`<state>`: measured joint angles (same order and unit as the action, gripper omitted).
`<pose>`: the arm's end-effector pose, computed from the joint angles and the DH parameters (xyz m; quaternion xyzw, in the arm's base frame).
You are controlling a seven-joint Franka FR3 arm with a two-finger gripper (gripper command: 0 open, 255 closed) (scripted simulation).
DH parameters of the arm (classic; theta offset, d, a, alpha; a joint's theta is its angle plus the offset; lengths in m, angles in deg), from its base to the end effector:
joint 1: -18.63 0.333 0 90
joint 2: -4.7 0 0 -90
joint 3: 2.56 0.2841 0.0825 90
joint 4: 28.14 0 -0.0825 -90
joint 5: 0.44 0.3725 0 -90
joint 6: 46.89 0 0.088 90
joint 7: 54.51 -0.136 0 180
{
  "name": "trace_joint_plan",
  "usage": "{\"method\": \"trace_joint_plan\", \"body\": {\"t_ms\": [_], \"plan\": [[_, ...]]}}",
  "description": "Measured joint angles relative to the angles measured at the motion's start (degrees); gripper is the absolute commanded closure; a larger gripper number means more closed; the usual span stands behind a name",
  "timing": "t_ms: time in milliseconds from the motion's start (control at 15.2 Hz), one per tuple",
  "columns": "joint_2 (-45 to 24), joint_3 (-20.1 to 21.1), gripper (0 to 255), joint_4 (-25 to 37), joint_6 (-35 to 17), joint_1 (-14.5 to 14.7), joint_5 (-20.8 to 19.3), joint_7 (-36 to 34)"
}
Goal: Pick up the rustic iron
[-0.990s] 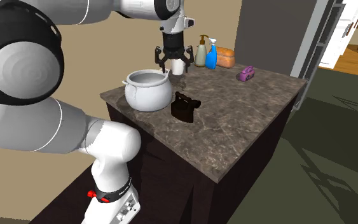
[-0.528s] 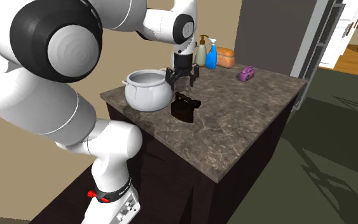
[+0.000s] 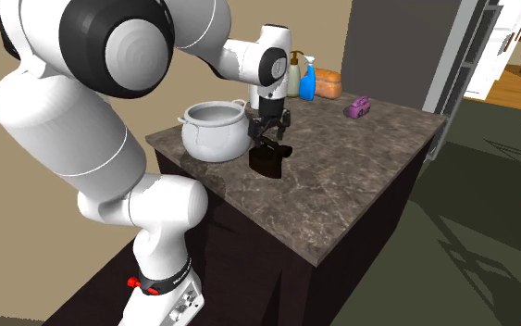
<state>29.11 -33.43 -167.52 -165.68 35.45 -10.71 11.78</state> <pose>0.4172 -0.1130 0.3869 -0.8685 -0.4948 -0.0258 0.0151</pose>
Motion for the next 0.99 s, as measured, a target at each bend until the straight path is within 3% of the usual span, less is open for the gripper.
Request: {"method": "trace_joint_plan", "body": {"t_ms": [198, 264, 990], "plan": [[-0.68, -0.37, 0, -1.14, -1.8, 0.09, 0.04, 0.19], [-0.75, -0.41, 255, -1.23, -1.96, 0.1, 0.05, 0.22], [-0.62, -0.34, 255, -1.13, -1.76, 0.08, 0.03, 0.19]]}}
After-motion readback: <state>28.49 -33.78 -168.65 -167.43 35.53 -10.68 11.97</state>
